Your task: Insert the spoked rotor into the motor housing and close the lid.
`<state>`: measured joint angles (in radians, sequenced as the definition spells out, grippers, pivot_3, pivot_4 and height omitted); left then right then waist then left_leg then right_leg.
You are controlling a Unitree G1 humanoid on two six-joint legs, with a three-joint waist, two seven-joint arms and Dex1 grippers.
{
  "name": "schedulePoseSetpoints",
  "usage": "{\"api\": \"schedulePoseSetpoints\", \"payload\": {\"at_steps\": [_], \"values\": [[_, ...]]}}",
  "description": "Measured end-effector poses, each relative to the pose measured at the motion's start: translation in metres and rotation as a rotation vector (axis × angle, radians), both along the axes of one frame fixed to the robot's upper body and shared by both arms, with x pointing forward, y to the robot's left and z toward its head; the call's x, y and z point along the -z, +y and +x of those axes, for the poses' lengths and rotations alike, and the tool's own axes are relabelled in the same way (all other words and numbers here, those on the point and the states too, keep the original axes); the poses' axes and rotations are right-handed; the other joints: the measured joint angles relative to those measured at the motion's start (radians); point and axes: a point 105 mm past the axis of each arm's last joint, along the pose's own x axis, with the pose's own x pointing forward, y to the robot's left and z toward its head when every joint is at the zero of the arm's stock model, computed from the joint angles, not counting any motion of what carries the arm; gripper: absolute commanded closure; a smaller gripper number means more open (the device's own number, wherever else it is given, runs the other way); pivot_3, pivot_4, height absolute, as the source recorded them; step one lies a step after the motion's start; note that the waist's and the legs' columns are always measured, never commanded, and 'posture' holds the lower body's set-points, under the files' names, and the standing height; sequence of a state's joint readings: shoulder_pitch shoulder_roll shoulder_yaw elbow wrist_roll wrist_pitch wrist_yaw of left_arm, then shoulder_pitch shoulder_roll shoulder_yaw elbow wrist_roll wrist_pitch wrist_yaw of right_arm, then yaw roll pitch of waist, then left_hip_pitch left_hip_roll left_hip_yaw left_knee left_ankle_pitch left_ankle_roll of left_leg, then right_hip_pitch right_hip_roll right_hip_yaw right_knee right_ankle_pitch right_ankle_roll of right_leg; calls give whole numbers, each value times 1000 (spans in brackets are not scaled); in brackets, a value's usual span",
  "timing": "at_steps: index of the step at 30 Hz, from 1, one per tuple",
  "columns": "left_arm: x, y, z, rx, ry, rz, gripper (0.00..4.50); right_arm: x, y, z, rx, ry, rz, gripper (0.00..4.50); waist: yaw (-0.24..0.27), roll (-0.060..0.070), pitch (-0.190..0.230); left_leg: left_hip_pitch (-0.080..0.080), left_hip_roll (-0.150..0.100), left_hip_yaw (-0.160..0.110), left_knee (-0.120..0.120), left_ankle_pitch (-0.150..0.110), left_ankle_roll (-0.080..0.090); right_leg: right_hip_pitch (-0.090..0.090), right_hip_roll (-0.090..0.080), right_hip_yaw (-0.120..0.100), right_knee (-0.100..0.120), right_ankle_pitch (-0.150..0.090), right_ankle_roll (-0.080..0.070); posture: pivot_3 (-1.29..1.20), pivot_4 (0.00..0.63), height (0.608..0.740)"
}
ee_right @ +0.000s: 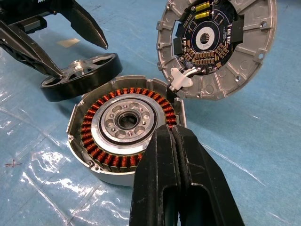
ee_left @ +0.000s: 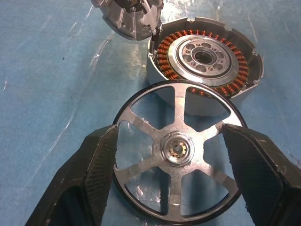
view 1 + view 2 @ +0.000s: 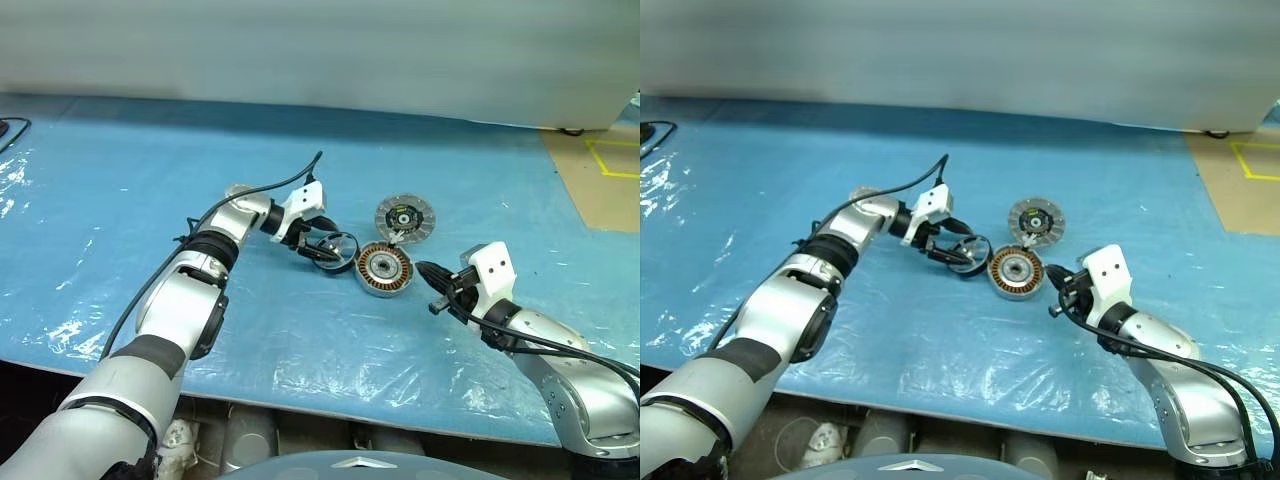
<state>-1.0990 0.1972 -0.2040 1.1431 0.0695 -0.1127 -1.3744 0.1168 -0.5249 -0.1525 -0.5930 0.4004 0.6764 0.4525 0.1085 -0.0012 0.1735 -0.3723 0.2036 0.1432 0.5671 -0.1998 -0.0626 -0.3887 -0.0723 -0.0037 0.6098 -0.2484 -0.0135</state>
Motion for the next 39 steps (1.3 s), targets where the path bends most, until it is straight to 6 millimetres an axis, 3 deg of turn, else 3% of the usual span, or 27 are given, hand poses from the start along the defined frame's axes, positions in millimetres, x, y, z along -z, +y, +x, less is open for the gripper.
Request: {"api": "schedulePoseSetpoints", "payload": {"at_steps": [11,14,20,27,33,36,39], "values": [[12,-1,-5,26,12,57,793,2,-2,-1,13,6,-1,4500,0,0,0,2,0,0,0,0,0,2,0,0,0,0,0,0,150,740],[13,-2,-6,31,17,56,1415,2,-2,-1,16,7,-2,4500,0,0,0,2,0,0,0,0,0,2,0,0,0,0,0,0,150,740],[9,-2,-4,33,-3,48,3087,2,-2,-1,21,5,-3,4500,3,1,-1,6,0,0,0,0,0,6,-1,0,0,0,0,0,150,740],[7,-5,-3,28,-15,29,3142,0,-2,0,19,-2,-2,4500,16,1,-1,7,-1,0,1,0,0,7,-1,1,0,1,1,0,150,740],[3,9,-8,36,120,-1,3142,-7,-4,-3,15,-20,15,4500,15,1,-1,3,0,0,0,0,0,3,-1,1,-1,1,1,0,150,740],[-12,14,-6,31,151,-43,3142,-7,-4,-5,11,-12,17,4500,15,1,0,2,-1,0,0,0,0,2,-1,0,-1,1,1,0,150,740],[-41,8,-1,51,129,-111,3142,-6,-4,-6,6,-9,20,4500,20,0,0,2,-1,0,0,0,0,3,-2,0,-1,1,1,0,150,740]]}}
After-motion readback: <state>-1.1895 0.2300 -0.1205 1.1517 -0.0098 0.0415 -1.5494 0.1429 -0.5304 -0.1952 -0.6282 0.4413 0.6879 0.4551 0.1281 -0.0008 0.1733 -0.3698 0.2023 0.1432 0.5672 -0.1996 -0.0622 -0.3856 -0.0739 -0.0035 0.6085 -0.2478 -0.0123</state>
